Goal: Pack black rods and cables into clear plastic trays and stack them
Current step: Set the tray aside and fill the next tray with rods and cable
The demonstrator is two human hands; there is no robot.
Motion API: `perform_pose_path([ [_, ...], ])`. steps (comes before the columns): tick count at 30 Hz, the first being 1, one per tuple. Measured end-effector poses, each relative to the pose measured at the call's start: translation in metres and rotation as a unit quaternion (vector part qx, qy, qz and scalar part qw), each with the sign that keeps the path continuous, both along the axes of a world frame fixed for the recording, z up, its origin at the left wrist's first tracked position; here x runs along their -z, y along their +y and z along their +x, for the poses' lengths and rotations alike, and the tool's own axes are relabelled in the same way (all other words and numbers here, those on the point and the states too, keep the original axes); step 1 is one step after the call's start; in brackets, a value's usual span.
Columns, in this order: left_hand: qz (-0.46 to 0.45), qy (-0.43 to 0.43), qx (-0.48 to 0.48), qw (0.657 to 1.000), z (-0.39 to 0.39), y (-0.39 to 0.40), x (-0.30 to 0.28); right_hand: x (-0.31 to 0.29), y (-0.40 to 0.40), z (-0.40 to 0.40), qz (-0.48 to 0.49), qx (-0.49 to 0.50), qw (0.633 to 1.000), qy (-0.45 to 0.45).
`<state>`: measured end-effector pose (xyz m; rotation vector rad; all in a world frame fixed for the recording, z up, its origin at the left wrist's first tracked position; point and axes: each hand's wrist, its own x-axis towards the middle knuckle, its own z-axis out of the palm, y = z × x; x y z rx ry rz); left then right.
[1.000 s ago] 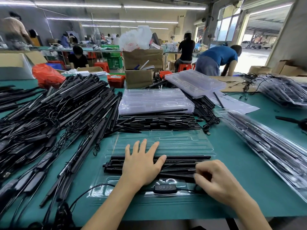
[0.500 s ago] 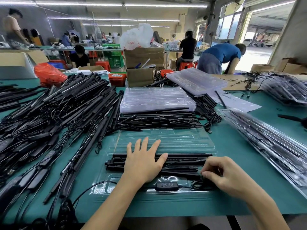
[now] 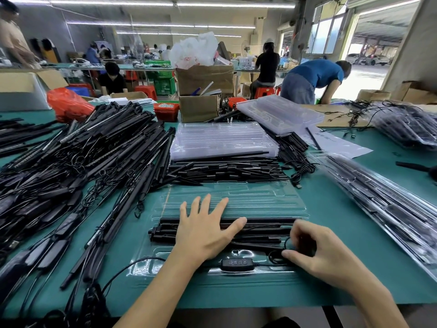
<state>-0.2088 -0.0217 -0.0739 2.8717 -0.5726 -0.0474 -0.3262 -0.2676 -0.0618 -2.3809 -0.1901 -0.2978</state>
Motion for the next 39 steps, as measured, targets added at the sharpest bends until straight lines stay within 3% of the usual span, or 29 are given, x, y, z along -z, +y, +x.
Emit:
perform_pose_path([
  [3,0.002,-0.004,-0.001,1.0,-0.002,0.0,-0.001,0.0,0.002,-0.001,0.014,0.018,1.0,-0.005],
  [7,0.005,-0.006,-0.001,1.0,-0.001,0.0,-0.001,0.0,0.001,-0.003,-0.04,0.033,0.998,-0.043],
  [18,0.003,-0.01,-0.004,1.0,0.001,-0.001,0.002,-0.001,0.001,-0.012,-0.023,0.057,0.998,0.005],
  [24,0.004,-0.013,-0.004,1.0,0.0,-0.001,0.001,0.0,0.003,-0.015,-0.03,0.064,0.996,-0.044],
  [39,0.025,0.003,0.007,1.0,-0.001,0.0,0.0,0.002,-0.003,-0.009,-0.021,0.03,0.999,-0.023],
])
